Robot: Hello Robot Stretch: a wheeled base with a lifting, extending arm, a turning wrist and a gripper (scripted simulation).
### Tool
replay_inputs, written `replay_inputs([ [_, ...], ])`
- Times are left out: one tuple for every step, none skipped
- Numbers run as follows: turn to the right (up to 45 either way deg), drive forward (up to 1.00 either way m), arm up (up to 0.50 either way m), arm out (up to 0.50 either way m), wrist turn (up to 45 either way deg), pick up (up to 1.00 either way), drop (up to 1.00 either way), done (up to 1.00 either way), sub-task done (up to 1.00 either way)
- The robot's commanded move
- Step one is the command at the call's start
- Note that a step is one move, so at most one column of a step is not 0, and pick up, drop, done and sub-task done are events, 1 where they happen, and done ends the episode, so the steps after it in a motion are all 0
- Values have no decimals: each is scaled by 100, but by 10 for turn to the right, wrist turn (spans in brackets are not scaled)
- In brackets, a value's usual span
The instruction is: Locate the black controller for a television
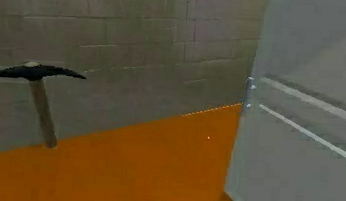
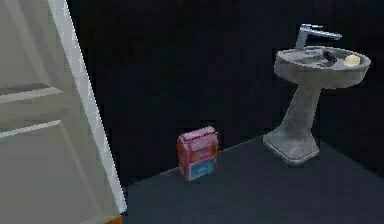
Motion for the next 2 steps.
replay_inputs([
  [0, 100, 0, 0, 0, 0, 0, 0, 0],
  [0, 30, 0, 0, 0, 0, 0, 0, 0],
])
